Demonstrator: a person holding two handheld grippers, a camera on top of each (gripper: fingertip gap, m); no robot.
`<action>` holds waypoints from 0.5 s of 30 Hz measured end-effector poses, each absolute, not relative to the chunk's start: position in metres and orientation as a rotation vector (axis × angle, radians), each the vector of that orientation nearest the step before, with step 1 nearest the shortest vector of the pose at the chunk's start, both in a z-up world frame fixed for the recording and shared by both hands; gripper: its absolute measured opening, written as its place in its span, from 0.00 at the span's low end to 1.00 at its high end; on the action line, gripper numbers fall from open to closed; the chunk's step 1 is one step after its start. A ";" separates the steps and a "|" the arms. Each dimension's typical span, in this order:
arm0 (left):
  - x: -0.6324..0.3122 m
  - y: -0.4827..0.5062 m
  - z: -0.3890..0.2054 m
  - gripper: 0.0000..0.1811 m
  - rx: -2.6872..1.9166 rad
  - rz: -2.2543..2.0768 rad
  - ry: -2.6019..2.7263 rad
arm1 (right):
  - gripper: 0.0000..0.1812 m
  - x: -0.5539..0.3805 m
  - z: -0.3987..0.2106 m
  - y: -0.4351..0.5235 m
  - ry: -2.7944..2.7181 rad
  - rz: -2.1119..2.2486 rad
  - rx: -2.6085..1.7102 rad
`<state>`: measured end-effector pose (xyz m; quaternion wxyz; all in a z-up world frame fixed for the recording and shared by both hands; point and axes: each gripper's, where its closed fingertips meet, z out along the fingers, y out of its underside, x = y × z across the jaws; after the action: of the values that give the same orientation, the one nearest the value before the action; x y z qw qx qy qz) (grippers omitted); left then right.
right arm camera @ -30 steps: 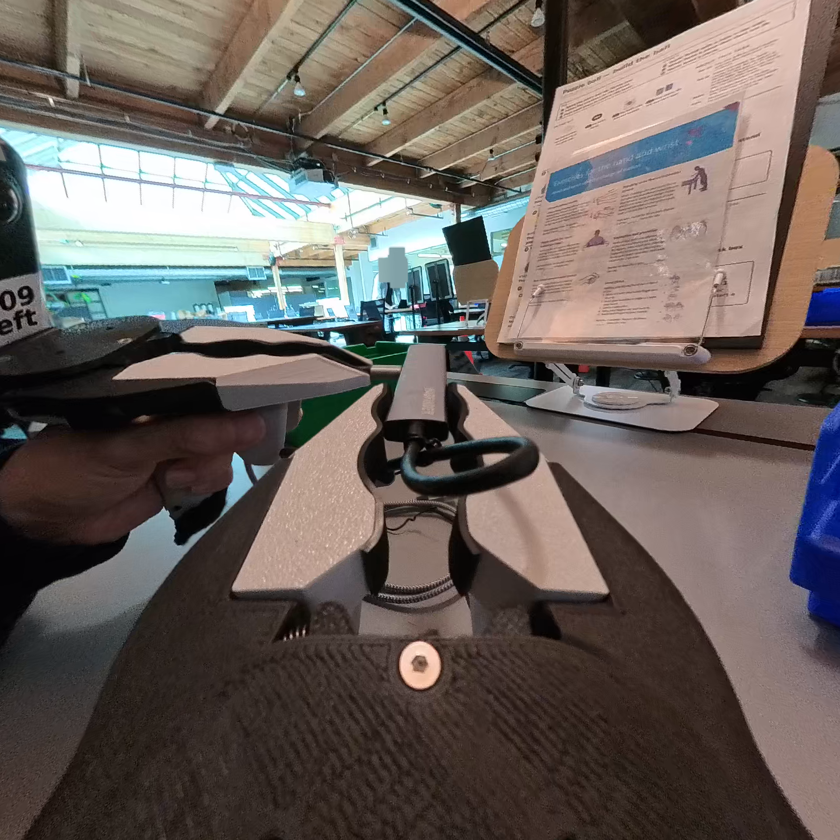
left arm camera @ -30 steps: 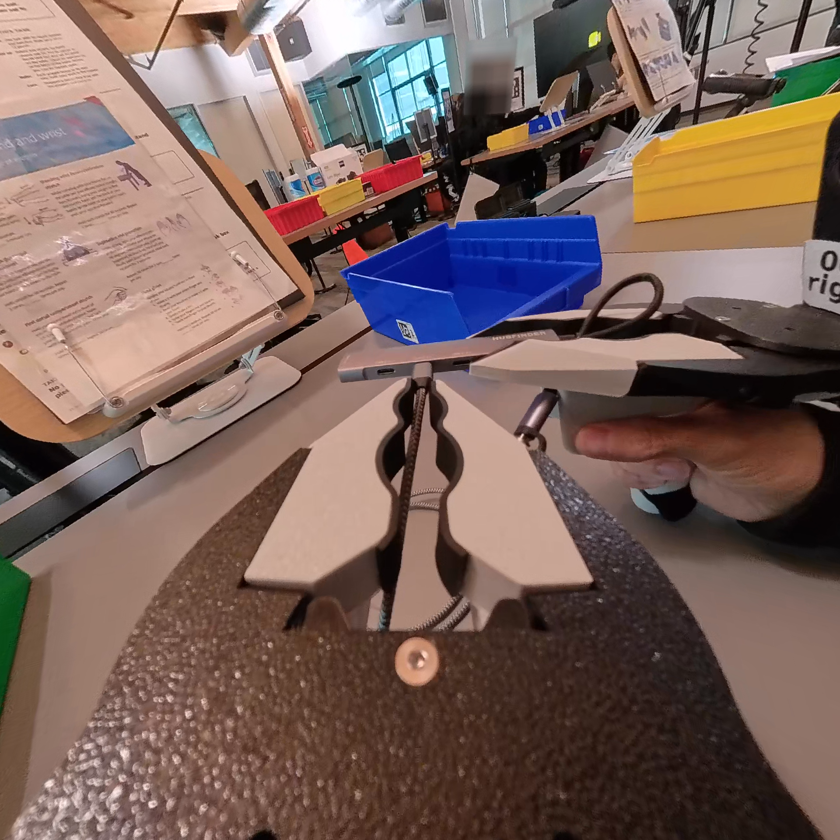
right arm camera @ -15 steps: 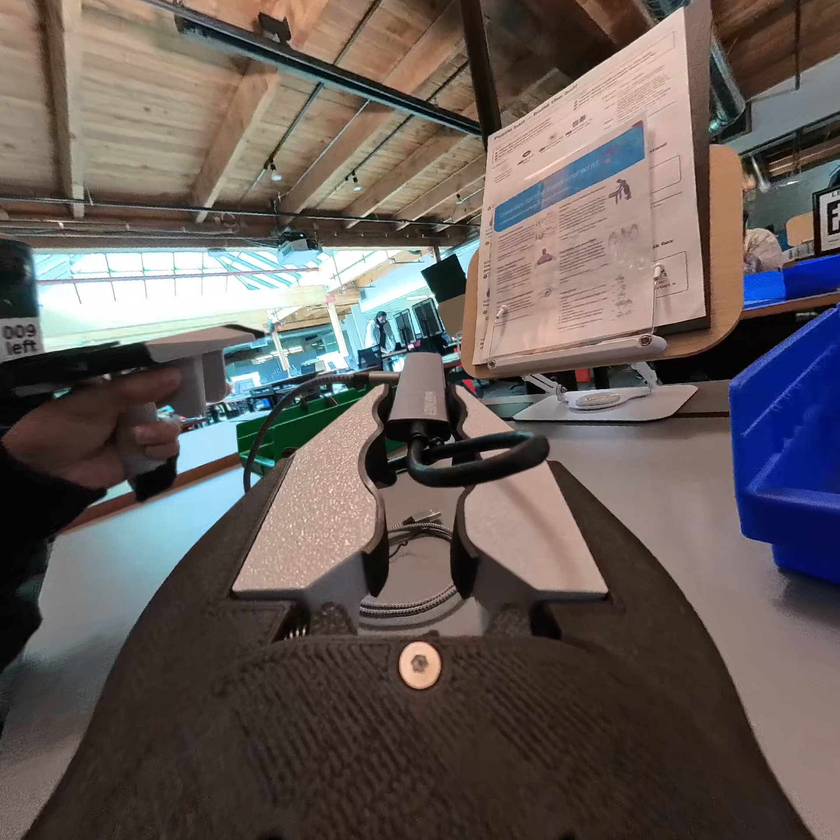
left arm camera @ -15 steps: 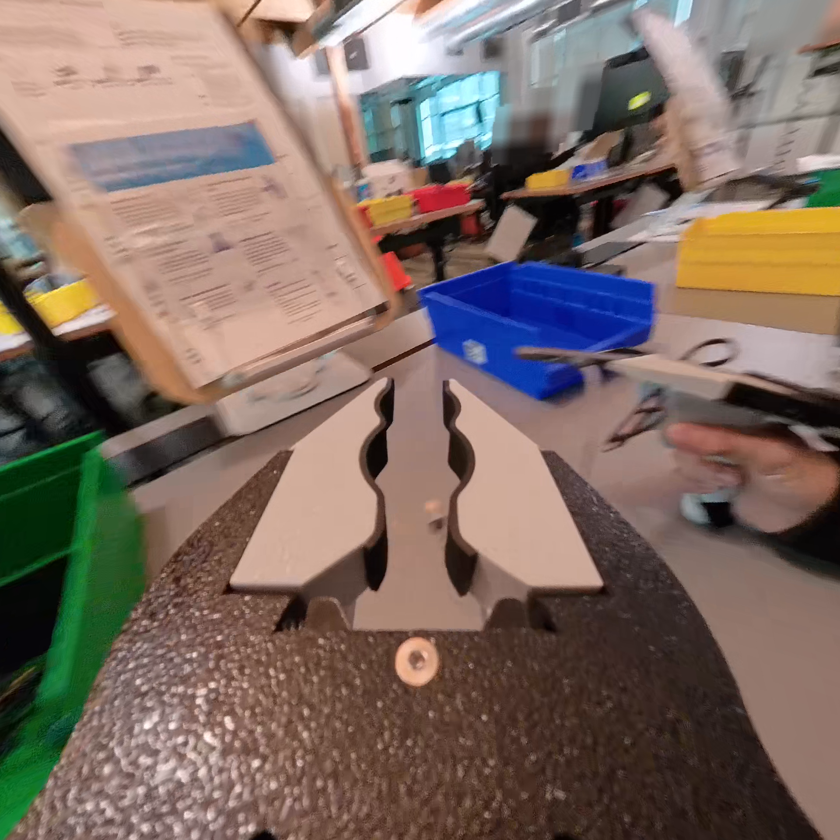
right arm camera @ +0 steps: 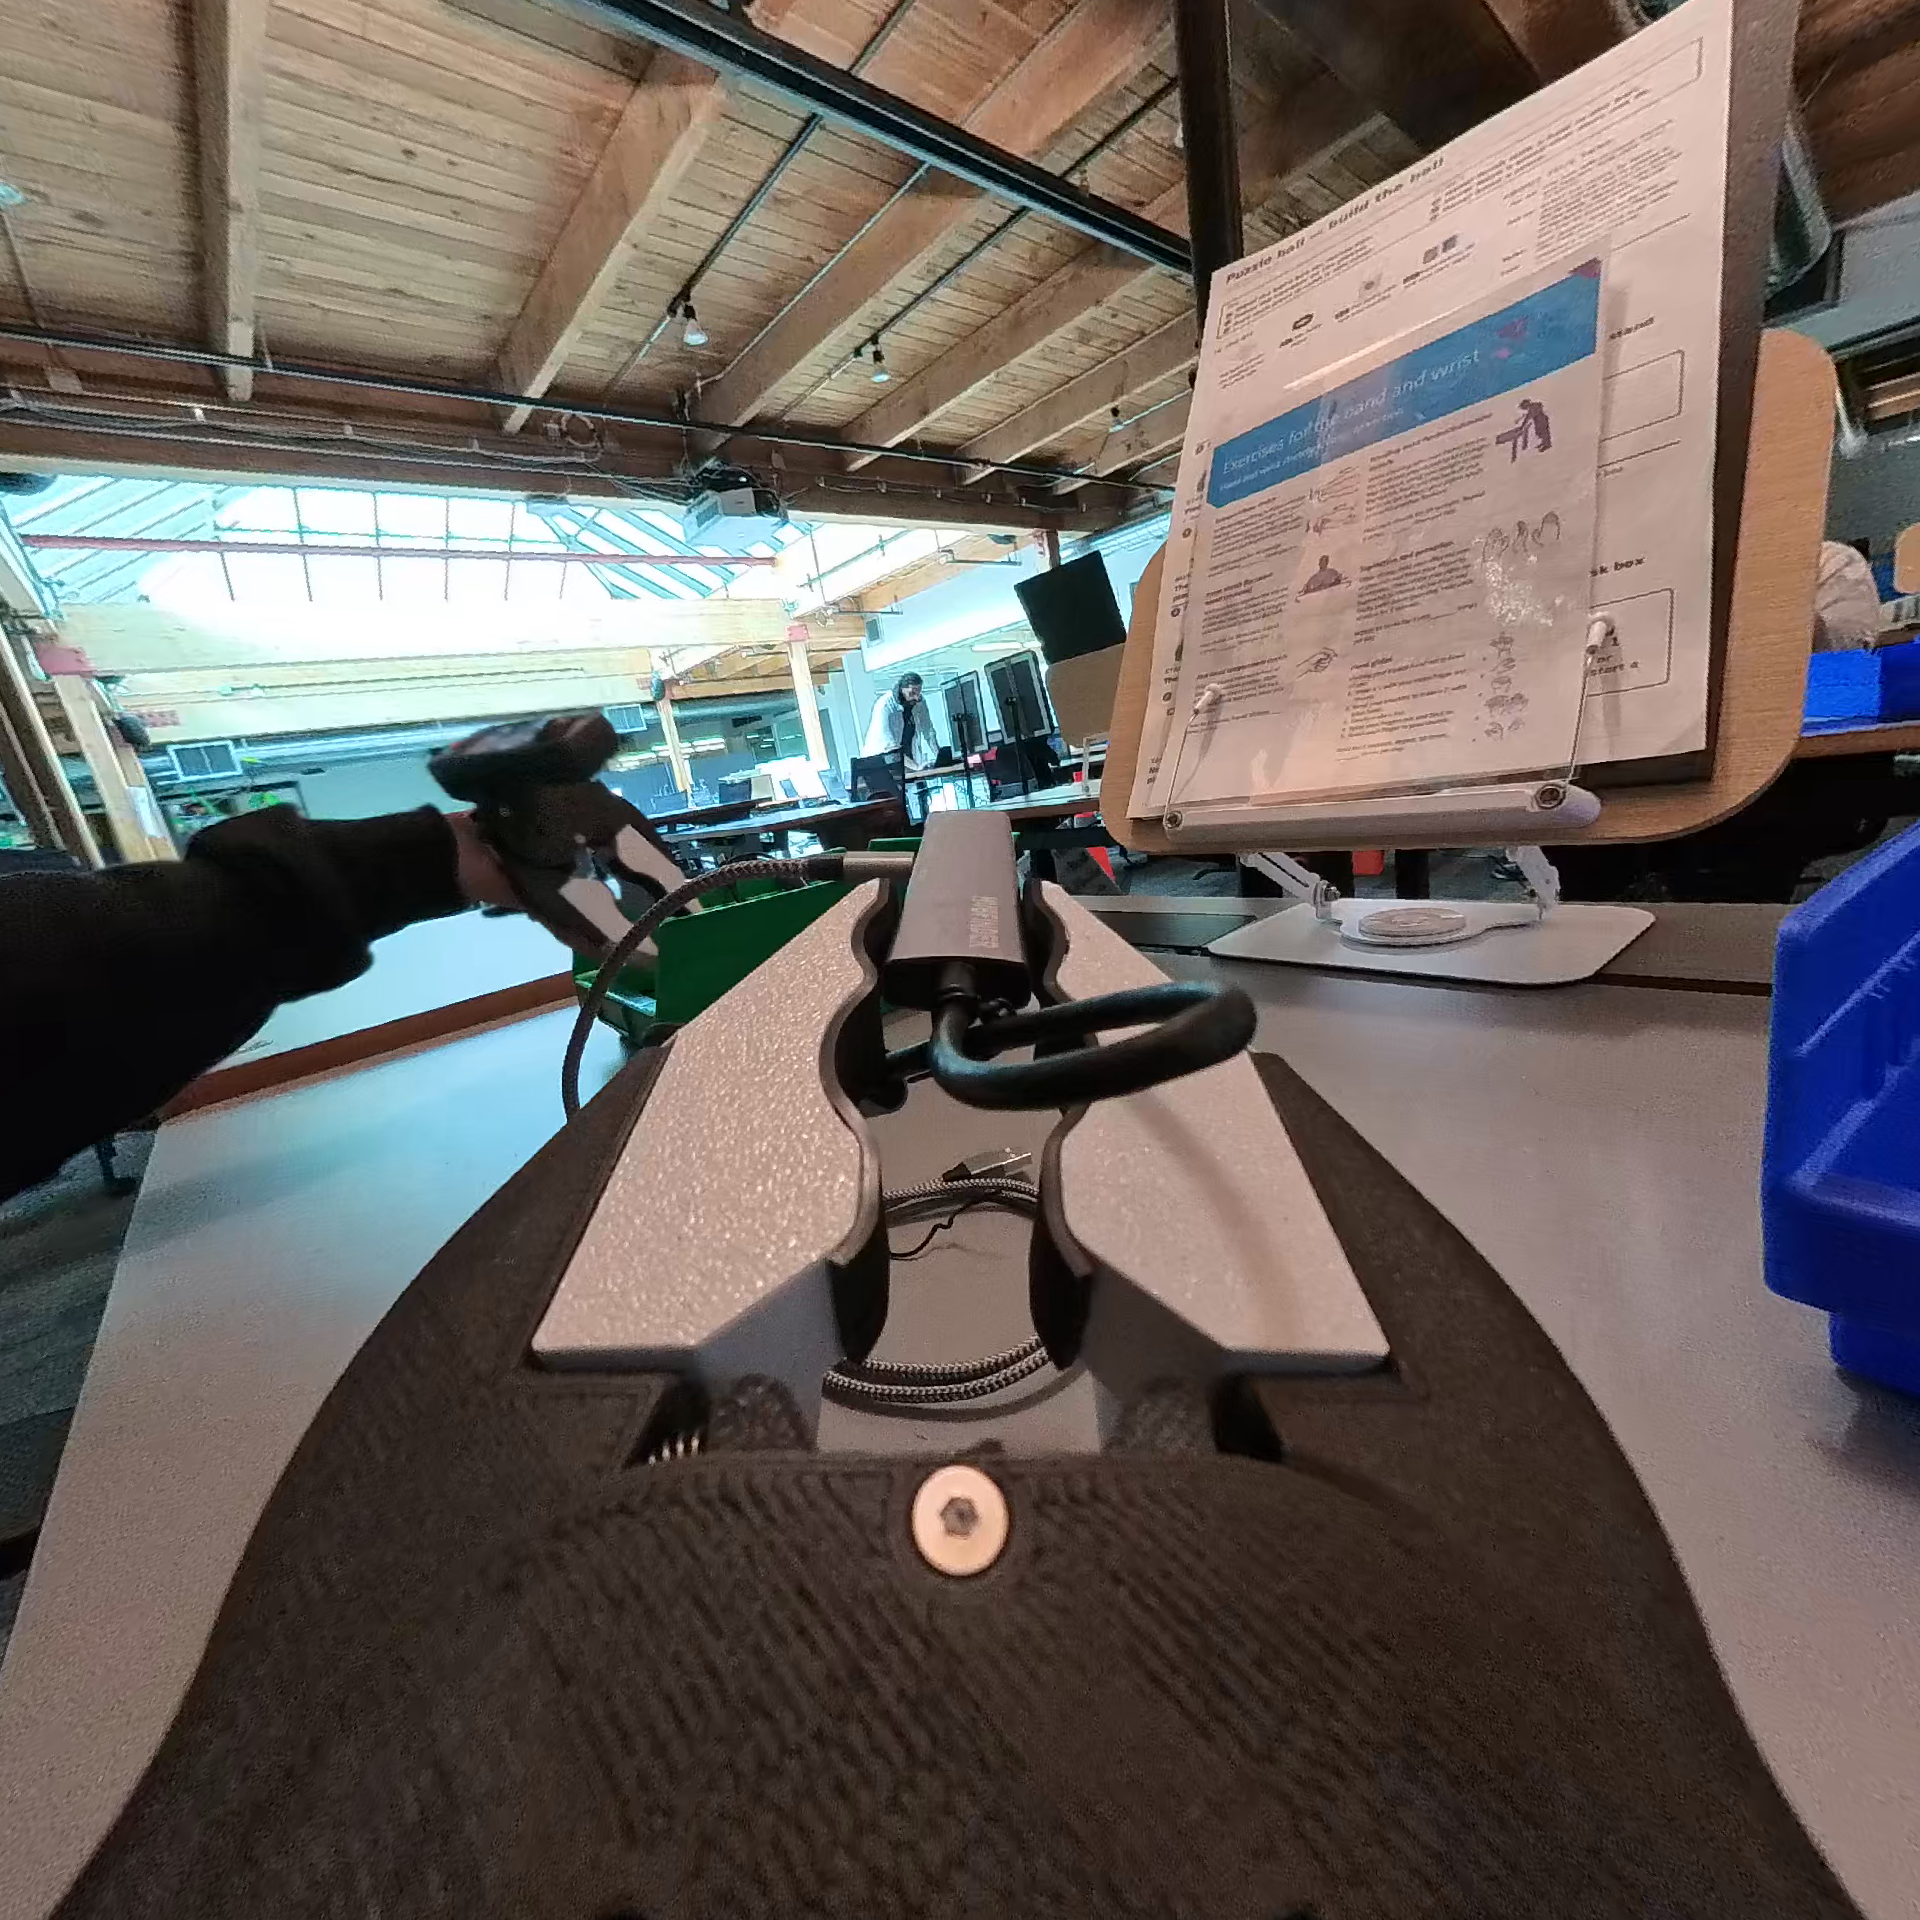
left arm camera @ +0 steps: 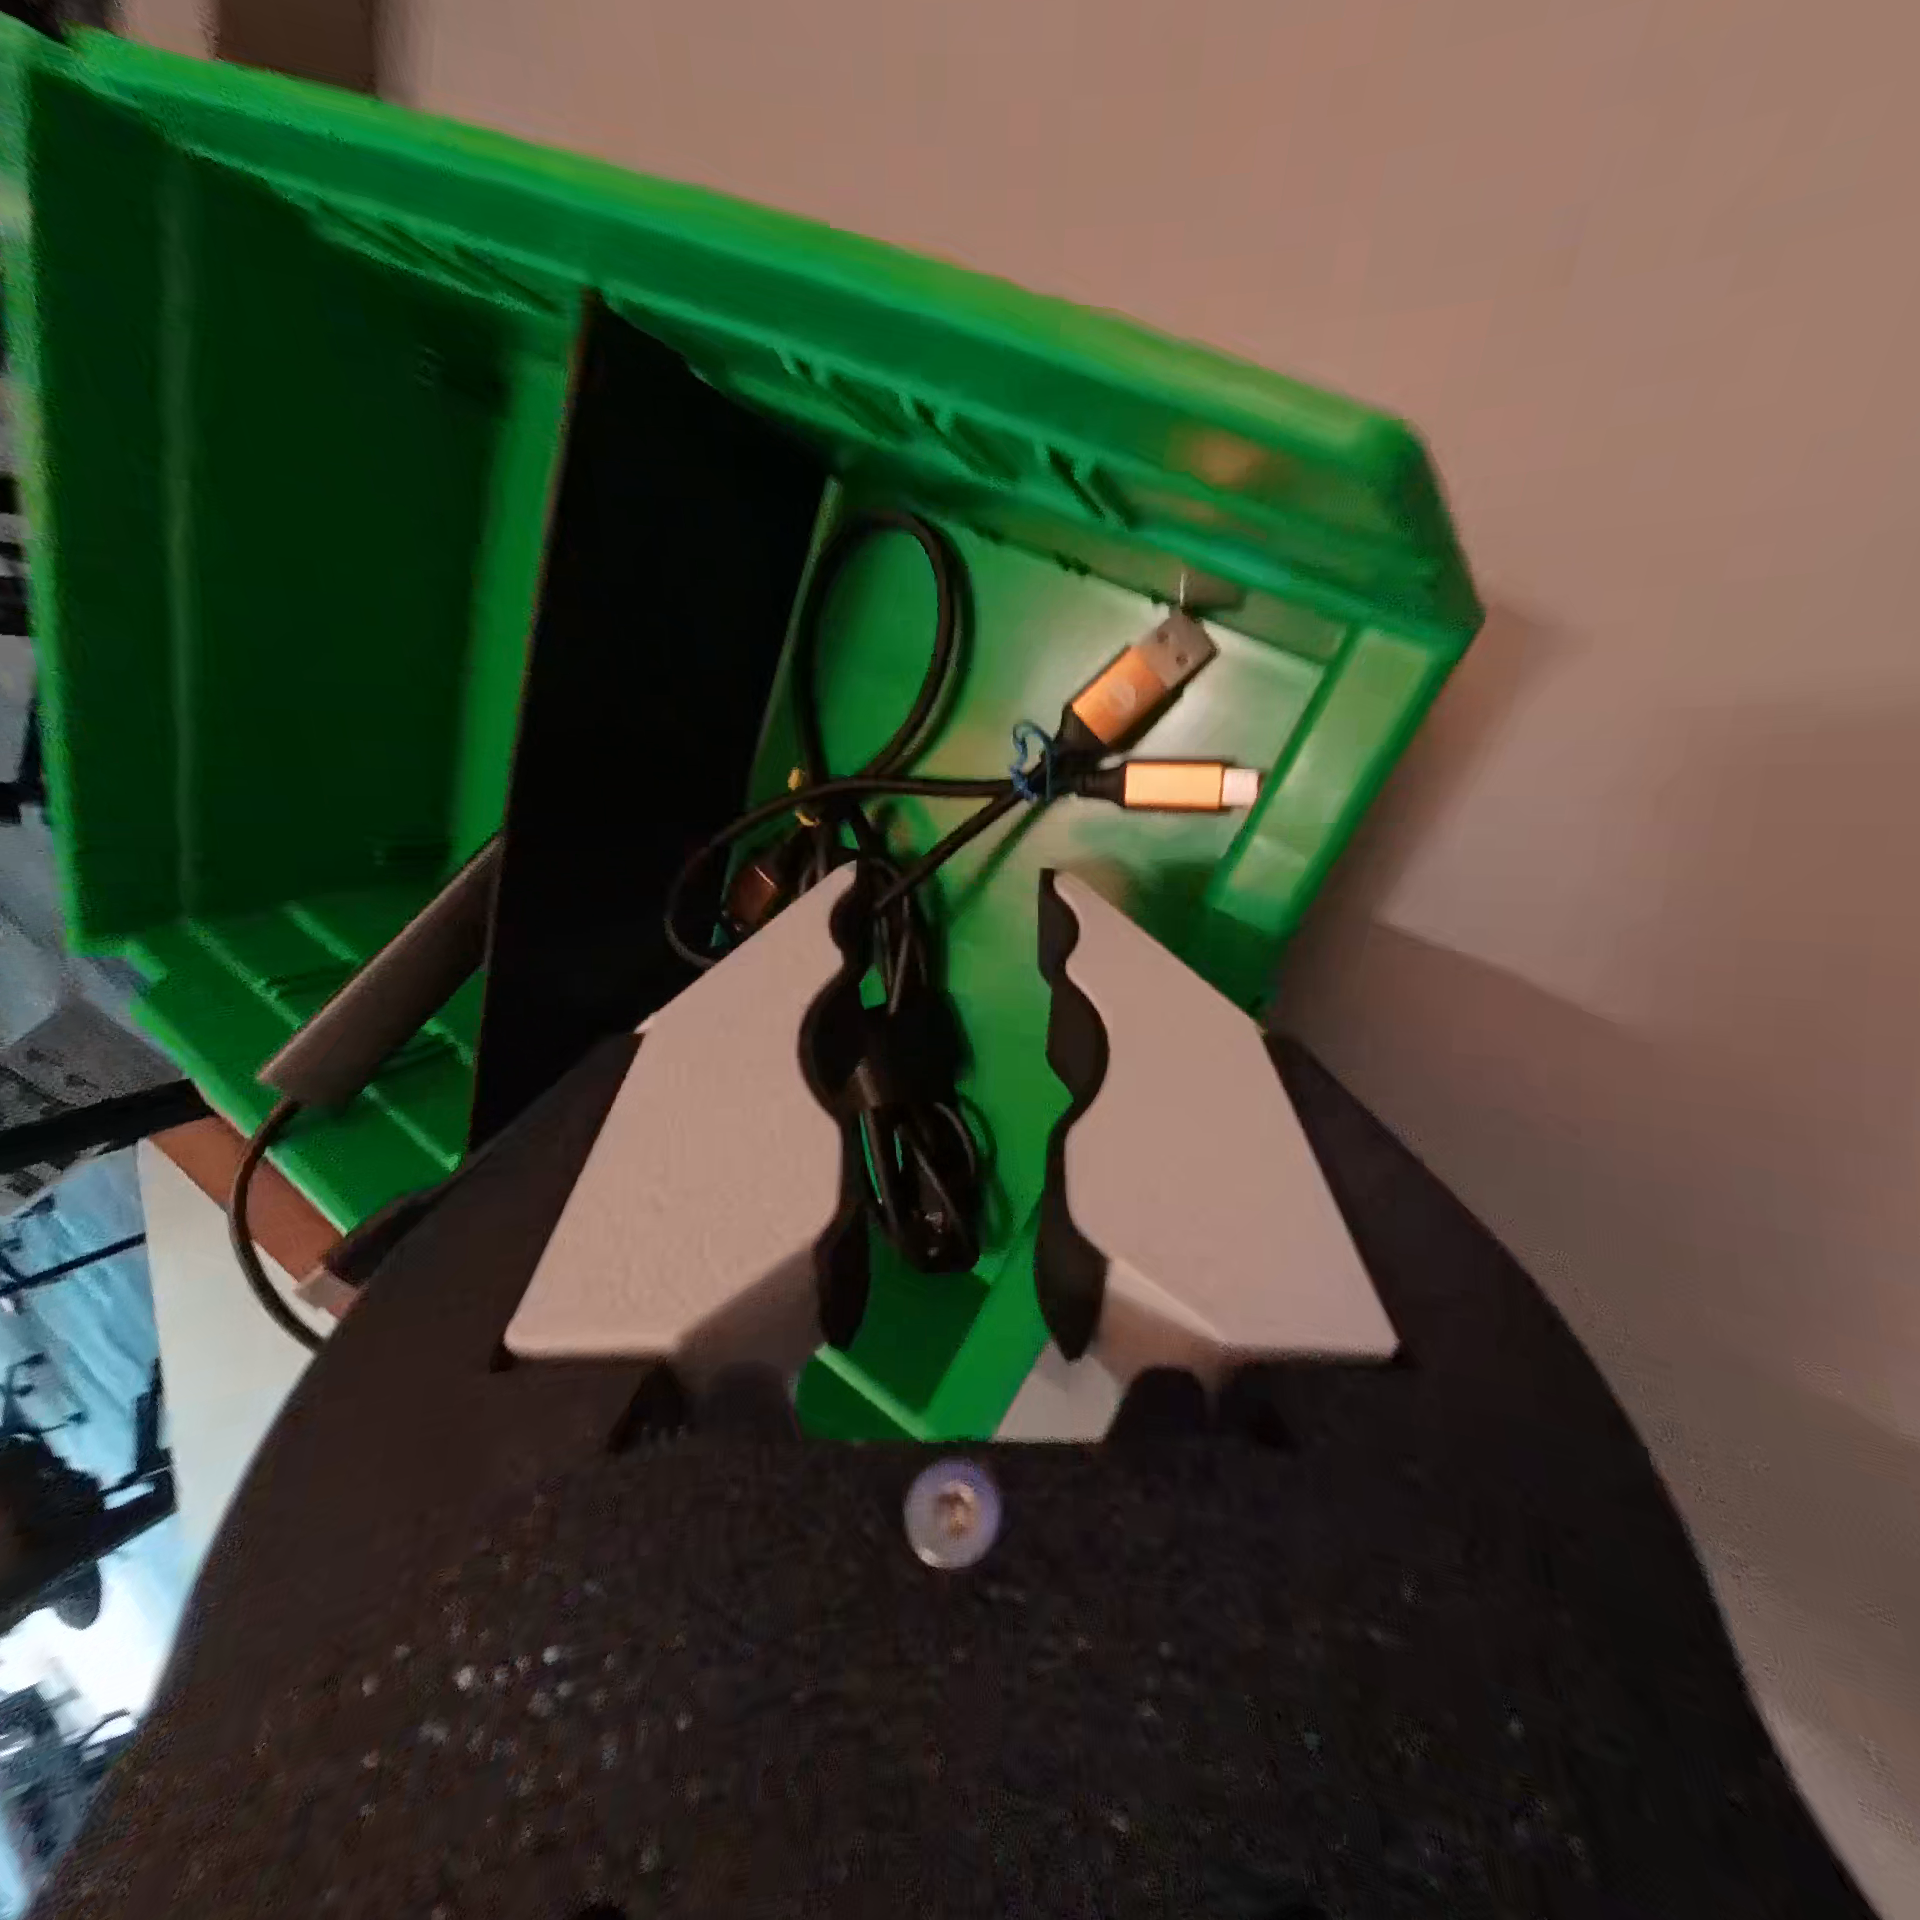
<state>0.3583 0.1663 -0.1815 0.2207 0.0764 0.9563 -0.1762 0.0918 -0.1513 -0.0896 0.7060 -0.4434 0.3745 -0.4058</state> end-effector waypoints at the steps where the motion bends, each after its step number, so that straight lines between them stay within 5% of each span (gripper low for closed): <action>1: 0.362 0.168 -0.188 0.17 0.254 -0.429 2.659 | 0.12 0.092 -0.090 -0.151 0.829 -0.903 -0.989; 6: 0.380 0.172 -0.209 0.22 0.357 -0.235 2.691 | 0.12 0.091 -0.090 -0.147 0.816 -0.919 -1.011; 10: 0.386 0.169 -0.224 0.06 0.433 -0.140 2.686 | 0.12 0.091 -0.090 -0.146 0.811 -0.905 -1.015; 15: 0.393 0.163 -0.196 0.01 0.352 -0.210 2.594 | 0.12 0.091 -0.089 -0.147 0.810 -0.895 -1.004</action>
<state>0.3933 0.1626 -0.1962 0.2549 0.1295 0.9551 -0.0772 0.0907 -0.1471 -0.0892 0.7073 -0.4520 0.3648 -0.4029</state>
